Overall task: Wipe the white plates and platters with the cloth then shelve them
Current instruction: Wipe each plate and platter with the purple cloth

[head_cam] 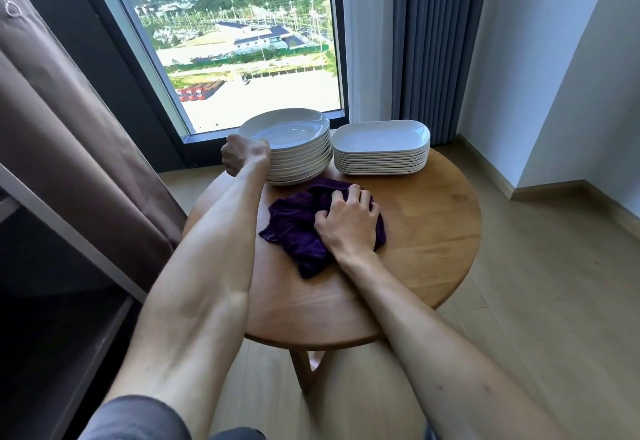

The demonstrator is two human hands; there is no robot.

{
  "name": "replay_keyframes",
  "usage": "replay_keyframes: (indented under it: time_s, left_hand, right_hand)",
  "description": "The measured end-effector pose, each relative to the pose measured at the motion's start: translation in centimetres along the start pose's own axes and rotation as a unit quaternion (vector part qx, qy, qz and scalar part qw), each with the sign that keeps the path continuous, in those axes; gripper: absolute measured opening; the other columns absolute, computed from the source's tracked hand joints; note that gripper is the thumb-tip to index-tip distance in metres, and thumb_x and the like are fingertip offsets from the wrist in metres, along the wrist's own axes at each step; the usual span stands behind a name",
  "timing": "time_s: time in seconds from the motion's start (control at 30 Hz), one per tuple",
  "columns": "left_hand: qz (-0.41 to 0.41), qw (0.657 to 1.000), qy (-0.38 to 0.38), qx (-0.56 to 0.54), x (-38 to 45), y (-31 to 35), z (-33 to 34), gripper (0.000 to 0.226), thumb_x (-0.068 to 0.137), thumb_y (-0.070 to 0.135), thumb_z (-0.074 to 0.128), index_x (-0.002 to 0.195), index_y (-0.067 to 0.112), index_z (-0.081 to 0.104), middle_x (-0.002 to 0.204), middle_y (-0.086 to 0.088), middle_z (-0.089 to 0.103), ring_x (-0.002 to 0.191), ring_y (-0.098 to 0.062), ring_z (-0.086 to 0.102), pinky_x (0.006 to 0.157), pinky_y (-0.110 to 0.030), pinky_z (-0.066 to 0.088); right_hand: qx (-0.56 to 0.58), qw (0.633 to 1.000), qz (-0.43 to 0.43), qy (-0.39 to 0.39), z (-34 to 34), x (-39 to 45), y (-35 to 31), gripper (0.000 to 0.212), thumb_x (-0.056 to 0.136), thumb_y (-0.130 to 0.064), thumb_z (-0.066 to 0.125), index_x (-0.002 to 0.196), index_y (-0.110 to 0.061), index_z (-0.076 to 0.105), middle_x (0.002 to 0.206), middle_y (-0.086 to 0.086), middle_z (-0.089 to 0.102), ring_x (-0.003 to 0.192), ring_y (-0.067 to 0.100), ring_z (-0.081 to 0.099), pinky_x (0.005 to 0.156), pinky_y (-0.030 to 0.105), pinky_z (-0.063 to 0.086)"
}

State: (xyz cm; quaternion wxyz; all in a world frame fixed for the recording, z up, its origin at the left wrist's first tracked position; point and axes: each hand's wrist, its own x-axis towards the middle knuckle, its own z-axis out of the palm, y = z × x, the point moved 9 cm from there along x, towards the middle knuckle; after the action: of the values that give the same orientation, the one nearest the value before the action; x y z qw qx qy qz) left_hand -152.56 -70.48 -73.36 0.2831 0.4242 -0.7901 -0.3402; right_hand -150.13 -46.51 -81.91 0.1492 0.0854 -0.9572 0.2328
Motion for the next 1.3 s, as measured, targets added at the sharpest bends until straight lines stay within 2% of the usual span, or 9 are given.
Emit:
replay_keyframes:
  time_s: [0.4,0.53,0.67,0.77,0.87,0.97,1.03,1.2,1.3]
  left_hand:
    - [0.025,0.996,0.047,0.073,1.4,2.0,-1.3,0.014,0.092,0.005,0.065,0.082,0.01,0.056,0.086,-0.007,0.061,0.09,-0.026,0.07,0.069,-0.033,0.054]
    - [-0.029,0.998,-0.032,-0.052,1.6,2.5,-0.6,0.012,0.091,0.002,0.066,0.102,0.002,0.06,0.096,-0.013,0.069,0.08,-0.028,0.071,0.063,-0.032,0.059]
    - [-0.172,0.931,-0.149,-0.284,0.2,1.8,0.4,0.034,0.087,0.002,0.064,0.117,0.005,0.049,0.11,-0.017,0.056,0.095,-0.033,0.065,0.074,-0.04,0.064]
    - [-0.218,0.867,-0.164,-0.417,-2.6,1.7,-0.2,0.002,0.088,0.013,0.049,0.09,0.013,0.047,0.098,-0.01,0.05,0.086,-0.025,0.052,0.07,-0.04,0.056]
    - [-0.201,0.848,-0.143,-0.468,-5.1,1.1,-1.3,0.015,0.091,0.022,0.04,0.078,0.015,0.041,0.101,-0.012,0.054,0.093,-0.032,0.056,0.072,-0.037,0.053]
    - [-0.18,0.81,-0.161,-0.535,-7.9,0.1,-2.4,0.019,0.094,0.023,0.037,0.098,0.012,0.052,0.112,-0.014,0.058,0.106,-0.037,0.061,0.075,-0.039,0.054]
    - [-0.181,0.764,-0.156,-0.599,-10.0,-1.1,-3.2,0.033,0.09,0.021,0.038,0.113,0.01,0.059,0.111,-0.014,0.063,0.107,-0.036,0.063,0.071,-0.037,0.058]
    - [-0.164,0.788,-0.058,-0.591,-14.5,-7.7,-6.1,0.035,0.076,0.017,0.042,0.096,0.021,0.07,0.091,-0.005,0.07,0.093,-0.032,0.064,0.073,-0.036,0.051]
    - [-0.174,0.784,-0.013,-0.595,-16.1,-11.4,-7.1,0.036,0.068,0.018,0.047,0.093,0.021,0.073,0.091,-0.002,0.073,0.09,-0.028,0.068,0.077,-0.036,0.053]
  right_hand:
    - [0.003,1.0,0.005,-0.001,0.1,0.2,0.0,0.04,0.087,-0.034,0.05,0.115,-0.01,0.066,0.129,0.014,0.054,0.12,0.034,0.047,0.101,0.051,0.038]
    - [0.002,1.0,0.003,0.001,-0.1,0.2,-0.1,0.04,0.087,-0.034,0.05,0.115,-0.01,0.066,0.129,0.015,0.055,0.12,0.034,0.048,0.101,0.052,0.038]
    - [0.006,1.0,-0.003,0.003,-0.3,0.0,-0.1,0.039,0.087,-0.034,0.052,0.114,-0.01,0.065,0.129,0.014,0.054,0.12,0.034,0.047,0.102,0.05,0.038]
    - [0.053,0.998,0.015,0.034,-1.0,0.1,0.1,0.044,0.08,-0.03,0.059,0.118,-0.008,0.06,0.136,0.018,0.048,0.125,0.036,0.044,0.103,0.047,0.038]
    - [0.127,0.988,0.072,0.059,-1.8,0.1,1.2,0.07,0.077,-0.023,0.061,0.141,0.0,0.043,0.148,0.026,0.037,0.132,0.04,0.038,0.111,0.044,0.034]
    - [0.116,0.988,0.086,0.047,-1.8,0.1,1.6,0.076,0.079,-0.018,0.06,0.146,0.006,0.035,0.137,0.025,0.047,0.119,0.037,0.047,0.104,0.041,0.041]
    - [0.09,0.993,0.072,0.027,-1.5,0.5,1.4,0.05,0.084,-0.015,0.056,0.131,0.001,0.052,0.125,0.02,0.057,0.113,0.035,0.052,0.096,0.041,0.046]
    - [0.139,0.985,0.08,0.061,-2.2,0.7,1.6,0.03,0.088,-0.011,0.052,0.115,-0.005,0.065,0.116,0.017,0.06,0.11,0.035,0.052,0.091,0.041,0.043]
    - [0.248,0.944,0.193,0.1,-3.4,0.4,3.4,0.033,0.092,-0.022,0.054,0.115,-0.002,0.066,0.126,0.019,0.055,0.117,0.036,0.048,0.098,0.036,0.032]
